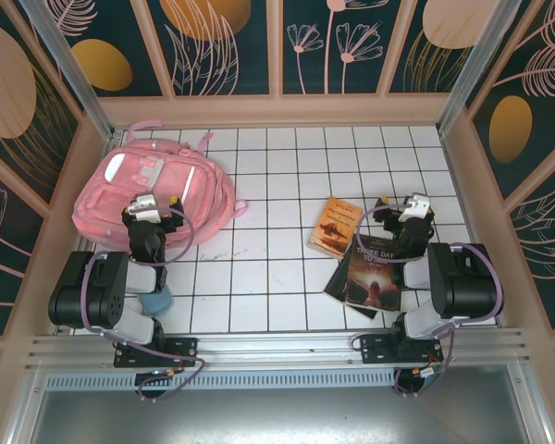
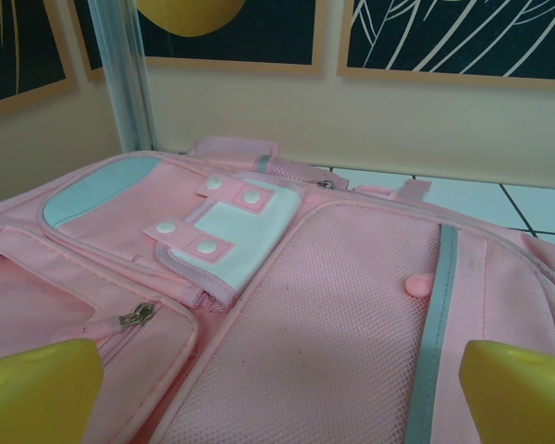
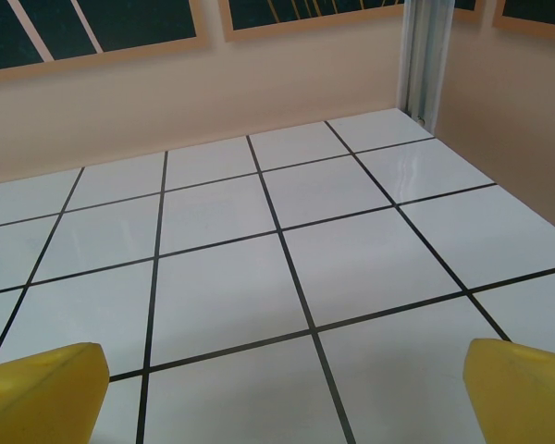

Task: Pack books, pencil case, and school supplies into a backpack

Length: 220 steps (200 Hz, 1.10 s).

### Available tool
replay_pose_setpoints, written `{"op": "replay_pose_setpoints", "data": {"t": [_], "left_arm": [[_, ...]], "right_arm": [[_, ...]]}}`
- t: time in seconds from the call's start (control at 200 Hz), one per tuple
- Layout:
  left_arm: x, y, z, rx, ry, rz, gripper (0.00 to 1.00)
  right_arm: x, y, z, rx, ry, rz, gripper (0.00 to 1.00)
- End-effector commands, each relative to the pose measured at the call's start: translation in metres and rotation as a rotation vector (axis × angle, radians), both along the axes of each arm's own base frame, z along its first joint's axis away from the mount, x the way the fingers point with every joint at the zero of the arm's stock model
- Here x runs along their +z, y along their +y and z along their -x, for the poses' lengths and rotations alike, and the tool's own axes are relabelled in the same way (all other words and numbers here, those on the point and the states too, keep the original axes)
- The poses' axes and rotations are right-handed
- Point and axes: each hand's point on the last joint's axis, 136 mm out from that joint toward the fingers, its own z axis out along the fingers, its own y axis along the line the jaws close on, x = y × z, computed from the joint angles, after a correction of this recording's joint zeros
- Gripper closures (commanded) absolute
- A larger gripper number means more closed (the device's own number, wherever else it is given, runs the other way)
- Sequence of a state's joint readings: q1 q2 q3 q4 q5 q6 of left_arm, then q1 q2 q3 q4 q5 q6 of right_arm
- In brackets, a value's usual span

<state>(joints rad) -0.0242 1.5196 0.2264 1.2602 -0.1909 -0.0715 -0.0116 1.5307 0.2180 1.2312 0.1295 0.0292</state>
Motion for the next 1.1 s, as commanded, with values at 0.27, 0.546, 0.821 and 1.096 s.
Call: {"op": "replay_pose_setpoints", "data": {"t": [0.27,0.546,0.821,1.096], "left_arm": [[0.047,0.026,-0.005,0.163,-0.015,0.063,0.01],[0.091,0.014,-0.034,0.153,0.156,0.284,0.01],[0.085,0.009,-0.064,0.204,0.318,0.413,0.01],[0.043,0.009,-0.127,0.265,0.476,0.482,0.01]], "right_arm": [[0.050,0.002,0.006,-0.020,-0.066,0.001,0.01],[0.078,-0.008,-0.002,-0.153,0.080,-0.284,0.01],[0.072,0.037,-0.026,-0.021,0.256,-0.465,0.01],[0.052,0.102,-0.051,0.140,0.399,-0.470,0.01]]}}
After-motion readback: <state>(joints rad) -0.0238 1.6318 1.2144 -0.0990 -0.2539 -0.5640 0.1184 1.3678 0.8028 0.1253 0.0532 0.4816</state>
